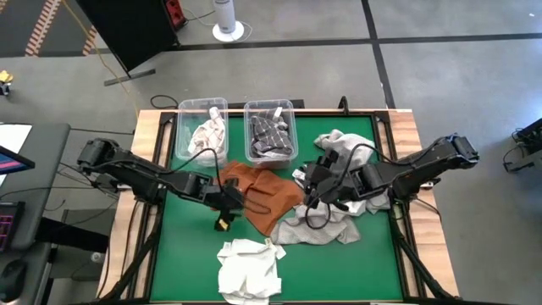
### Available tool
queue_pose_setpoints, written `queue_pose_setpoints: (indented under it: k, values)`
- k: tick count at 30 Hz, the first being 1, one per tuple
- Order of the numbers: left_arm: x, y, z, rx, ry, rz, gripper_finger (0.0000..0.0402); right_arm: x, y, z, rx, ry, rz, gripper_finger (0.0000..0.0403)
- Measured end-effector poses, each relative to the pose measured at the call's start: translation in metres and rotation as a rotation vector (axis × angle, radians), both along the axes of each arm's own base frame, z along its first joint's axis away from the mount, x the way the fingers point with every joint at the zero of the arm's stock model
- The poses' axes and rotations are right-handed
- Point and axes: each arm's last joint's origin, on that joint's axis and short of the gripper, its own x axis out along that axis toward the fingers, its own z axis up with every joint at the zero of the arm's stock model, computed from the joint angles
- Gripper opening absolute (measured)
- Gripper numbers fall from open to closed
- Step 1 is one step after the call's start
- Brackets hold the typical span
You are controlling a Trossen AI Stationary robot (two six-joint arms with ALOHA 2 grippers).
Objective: Sort towels by color in basket
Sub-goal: Put the white towel into the left transparent bin
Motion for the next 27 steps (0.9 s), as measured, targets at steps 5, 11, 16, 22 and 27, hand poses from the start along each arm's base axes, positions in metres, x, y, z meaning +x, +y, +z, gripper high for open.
queue_pose_setpoints:
  k: [5,11,16,22,27]
  values:
    - [-0.005,-0.03,0.01,-0.162,0.025,-0.291,0.018,-0.005,0.004,0.0,-0.003,0.022,0.01,0.0281]
    - [-0.005,-0.06,0.013,-0.235,-0.016,-0.352,0.018,-0.006,-0.004,-0.001,-0.002,0.012,-0.063,0.0281]
    - [-0.002,-0.089,-0.002,-0.271,-0.018,-0.405,0.018,-0.016,-0.009,-0.008,0.012,0.022,-0.218,0.0281]
    - [0.008,-0.121,-0.02,-0.292,0.002,-0.439,0.018,-0.024,0.002,-0.01,0.064,-0.037,-0.28,0.0281]
    - [0.02,-0.141,-0.043,-0.251,0.061,-0.436,0.018,-0.028,0.017,-0.009,0.06,-0.094,-0.269,0.0281]
